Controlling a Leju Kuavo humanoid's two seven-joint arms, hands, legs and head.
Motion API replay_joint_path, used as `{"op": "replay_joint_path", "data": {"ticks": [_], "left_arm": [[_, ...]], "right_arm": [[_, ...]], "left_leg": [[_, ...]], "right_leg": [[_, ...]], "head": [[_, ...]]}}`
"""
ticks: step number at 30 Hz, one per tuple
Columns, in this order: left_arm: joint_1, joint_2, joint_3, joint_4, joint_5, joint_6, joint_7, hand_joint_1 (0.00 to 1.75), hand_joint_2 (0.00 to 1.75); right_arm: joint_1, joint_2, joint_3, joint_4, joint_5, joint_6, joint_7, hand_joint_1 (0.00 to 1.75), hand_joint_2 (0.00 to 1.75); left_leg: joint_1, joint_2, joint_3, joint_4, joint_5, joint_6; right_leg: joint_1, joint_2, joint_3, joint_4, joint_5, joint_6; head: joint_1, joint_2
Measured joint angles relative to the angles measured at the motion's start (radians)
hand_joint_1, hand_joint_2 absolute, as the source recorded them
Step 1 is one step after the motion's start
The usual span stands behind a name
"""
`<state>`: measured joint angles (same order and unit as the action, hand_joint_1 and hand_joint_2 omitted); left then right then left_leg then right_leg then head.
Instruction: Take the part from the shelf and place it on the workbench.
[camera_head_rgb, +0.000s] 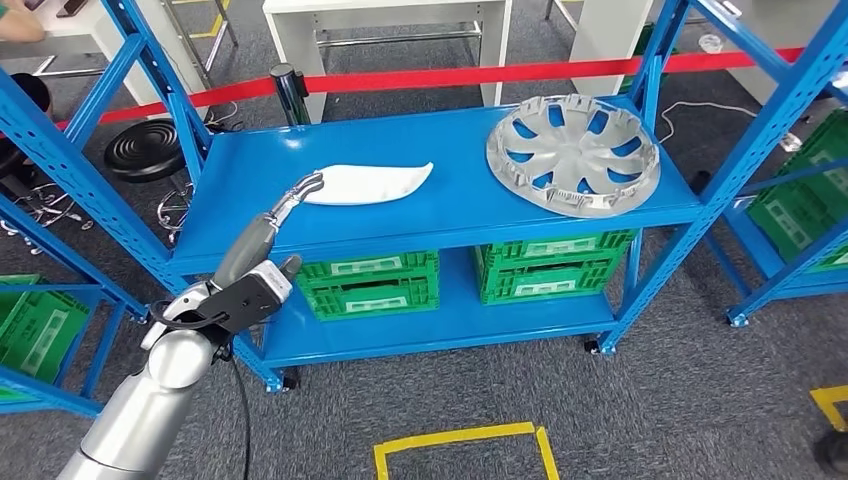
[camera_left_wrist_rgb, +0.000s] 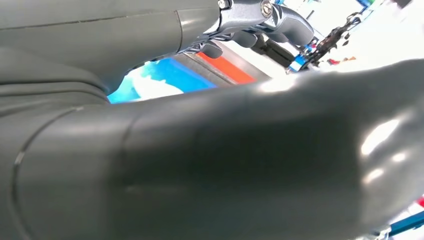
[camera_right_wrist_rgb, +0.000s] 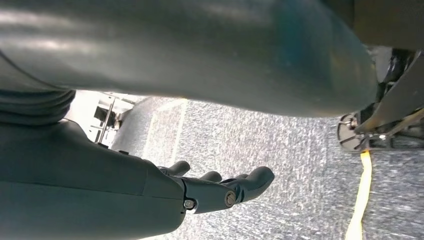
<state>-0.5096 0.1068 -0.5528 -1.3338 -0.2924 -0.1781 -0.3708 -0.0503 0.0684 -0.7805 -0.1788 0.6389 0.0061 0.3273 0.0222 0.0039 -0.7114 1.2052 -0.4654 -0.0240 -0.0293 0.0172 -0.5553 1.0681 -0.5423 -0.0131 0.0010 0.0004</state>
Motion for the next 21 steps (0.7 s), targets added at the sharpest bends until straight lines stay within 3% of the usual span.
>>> {"op": "replay_joint_path", "data": {"ticks": [1, 2, 5, 7, 9, 11, 13, 17, 18, 20, 21], "left_arm": [[-0.001, 0.0, 0.0, 0.0, 0.0, 0.0, 0.0, 0.0, 0.0], [-0.002, 0.001, 0.0, 0.0, 0.0, 0.0, 0.0, 0.0, 0.0], [-0.003, 0.001, -0.002, -0.003, -0.001, 0.002, 0.001, 0.0, 0.0], [-0.003, 0.001, -0.002, -0.005, -0.002, 0.005, 0.001, 0.0, 0.0], [-0.004, 0.001, -0.002, -0.006, -0.002, 0.006, 0.001, 0.0, 0.0], [-0.001, 0.001, -0.002, -0.005, -0.002, 0.006, 0.001, 0.0, 0.0], [0.003, 0.001, -0.002, -0.005, -0.002, 0.006, 0.001, 0.0, 0.0], [0.004, 0.001, -0.002, -0.005, -0.002, 0.006, 0.001, 0.0, 0.0], [0.004, 0.001, -0.002, -0.005, -0.002, 0.006, 0.001, 0.0, 0.0], [0.004, 0.001, -0.002, -0.005, -0.002, 0.006, 0.0, 0.0, 0.0], [0.004, 0.002, -0.002, -0.004, -0.001, 0.006, -0.001, 0.0, 0.0]], "right_arm": [[-0.001, 0.001, 0.0, 0.0, 0.0, -0.001, 0.0, 0.0, 0.0], [-0.002, 0.002, 0.0, 0.001, 0.001, -0.001, 0.0, 0.0, 0.0], [-0.005, 0.004, 0.0, 0.001, 0.004, -0.005, 0.001, 0.0, 0.0], [-0.004, 0.005, 0.0, 0.001, 0.006, -0.007, 0.002, 0.0, 0.0], [-0.004, 0.005, 0.0, 0.001, 0.008, -0.008, 0.004, 0.0, 0.0], [-0.006, 0.005, 0.0, 0.001, 0.008, -0.008, 0.004, 0.0, 0.0], [-0.006, 0.005, 0.0, 0.001, 0.008, -0.008, 0.004, 0.0, 0.0], [-0.005, 0.005, 0.0, 0.001, 0.008, -0.008, 0.004, 0.0, 0.0], [-0.005, 0.005, 0.0, 0.001, 0.008, -0.008, 0.004, 0.0, 0.0], [-0.002, 0.005, 0.0, 0.001, 0.008, -0.008, 0.003, 0.0, 0.0], [0.0, 0.004, 0.0, 0.001, 0.008, -0.008, 0.003, 0.0, 0.0]], "left_leg": [[-0.007, -0.002, 0.023, -0.055, 0.03, 0.009], [-0.013, -0.003, 0.045, -0.102, 0.042, 0.016], [-0.021, -0.004, 0.078, -0.159, 0.02, 0.022], [-0.017, -0.007, 0.101, -0.178, 0.014, 0.029], [-0.015, -0.008, 0.124, -0.189, 0.006, 0.039], [-0.019, -0.008, 0.136, -0.19, -0.006, 0.045], [-0.022, -0.007, 0.146, -0.189, -0.017, 0.046], [-0.023, -0.007, 0.15, -0.189, -0.021, 0.047], [-0.023, -0.007, 0.151, -0.189, -0.022, 0.046], [-0.024, -0.008, 0.169, -0.187, -0.036, 0.045], [-0.025, -0.008, 0.18, -0.187, -0.047, 0.044]], "right_leg": [[0.001, 0.001, 0.009, -0.002, -0.007, 0.004], [0.001, 0.002, 0.014, -0.006, -0.012, 0.01], [0.0, 0.001, 0.03, -0.02, -0.008, 0.031], [0.001, -0.004, 0.031, -0.003, -0.01, 0.037], [0.002, -0.008, -0.017, 0.077, -0.035, 0.04], [0.005, -0.009, -0.105, 0.19, -0.07, 0.044], [0.007, -0.009, -0.162, 0.245, -0.083, 0.045], [0.008, -0.009, -0.172, 0.248, -0.079, 0.045], [0.008, -0.009, -0.173, 0.246, -0.076, 0.045], [0.011, -0.009, -0.157, 0.171, -0.012, 0.039], [0.015, -0.011, -0.142, 0.106, 0.039, 0.031]], "head": [[0.001, 0.0], [0.001, 0.0], [0.0, 0.0], [0.001, 0.0], [0.003, 0.0], [0.002, 0.0], [0.002, 0.0], [0.002, 0.0], [0.002, 0.0], [0.002, 0.0], [0.002, 0.0]]}}
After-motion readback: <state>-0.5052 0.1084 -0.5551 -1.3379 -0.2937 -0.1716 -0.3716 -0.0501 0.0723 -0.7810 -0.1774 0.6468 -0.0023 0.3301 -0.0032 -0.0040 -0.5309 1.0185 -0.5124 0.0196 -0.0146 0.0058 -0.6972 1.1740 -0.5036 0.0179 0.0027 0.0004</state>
